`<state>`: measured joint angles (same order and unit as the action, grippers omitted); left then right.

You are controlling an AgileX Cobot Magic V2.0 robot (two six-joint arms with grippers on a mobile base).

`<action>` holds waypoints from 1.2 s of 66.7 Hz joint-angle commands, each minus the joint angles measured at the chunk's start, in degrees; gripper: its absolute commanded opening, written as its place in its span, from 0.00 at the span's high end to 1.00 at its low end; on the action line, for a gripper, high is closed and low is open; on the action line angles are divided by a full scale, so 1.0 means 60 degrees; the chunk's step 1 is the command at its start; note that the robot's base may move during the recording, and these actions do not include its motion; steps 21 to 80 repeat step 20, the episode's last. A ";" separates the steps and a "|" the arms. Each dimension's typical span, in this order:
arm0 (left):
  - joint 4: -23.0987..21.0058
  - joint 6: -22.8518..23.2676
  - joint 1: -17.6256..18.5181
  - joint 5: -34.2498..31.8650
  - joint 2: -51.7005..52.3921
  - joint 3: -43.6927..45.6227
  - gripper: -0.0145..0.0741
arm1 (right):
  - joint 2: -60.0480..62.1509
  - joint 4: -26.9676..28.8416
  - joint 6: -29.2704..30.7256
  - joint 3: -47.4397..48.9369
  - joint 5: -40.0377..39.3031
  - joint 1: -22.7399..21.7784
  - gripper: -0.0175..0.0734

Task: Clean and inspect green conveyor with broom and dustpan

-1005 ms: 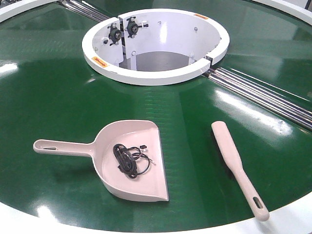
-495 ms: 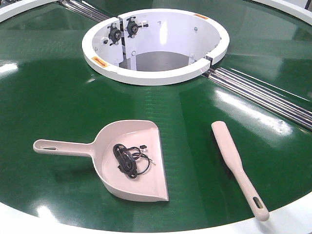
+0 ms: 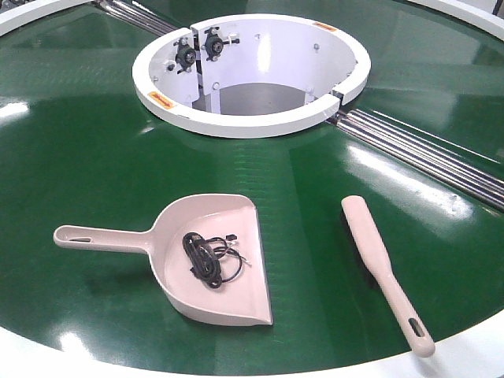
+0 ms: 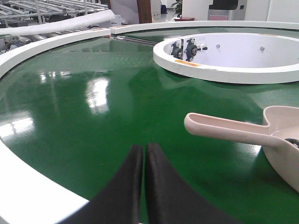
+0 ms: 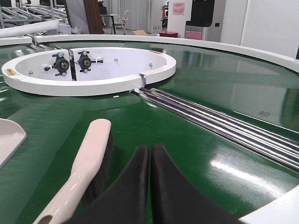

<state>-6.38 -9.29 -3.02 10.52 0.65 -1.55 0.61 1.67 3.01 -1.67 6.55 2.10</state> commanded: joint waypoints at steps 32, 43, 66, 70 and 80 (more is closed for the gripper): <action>-0.0091 0.0064 -0.0005 -0.0699 0.0135 -0.0171 0.84 | 0.0067 -0.0089 0.0071 -0.0152 -0.0692 -0.0003 0.82; -0.0091 0.0064 -0.0005 -0.0699 0.0135 -0.0171 0.84 | 0.0067 -0.0089 0.0071 -0.0152 -0.0692 -0.0003 0.82; -0.0091 0.0064 -0.0005 -0.0699 0.0135 -0.0171 0.84 | 0.0067 -0.0089 0.0071 -0.0152 -0.0692 -0.0003 0.82; -0.0091 0.0064 -0.0005 -0.0699 0.0135 -0.0171 0.84 | 0.0067 -0.0089 0.0071 -0.0152 -0.0692 -0.0003 0.82; -0.0091 0.0064 -0.0005 -0.0699 0.0135 -0.0171 0.84 | 0.0067 -0.0089 0.0071 -0.0152 -0.0692 -0.0003 0.82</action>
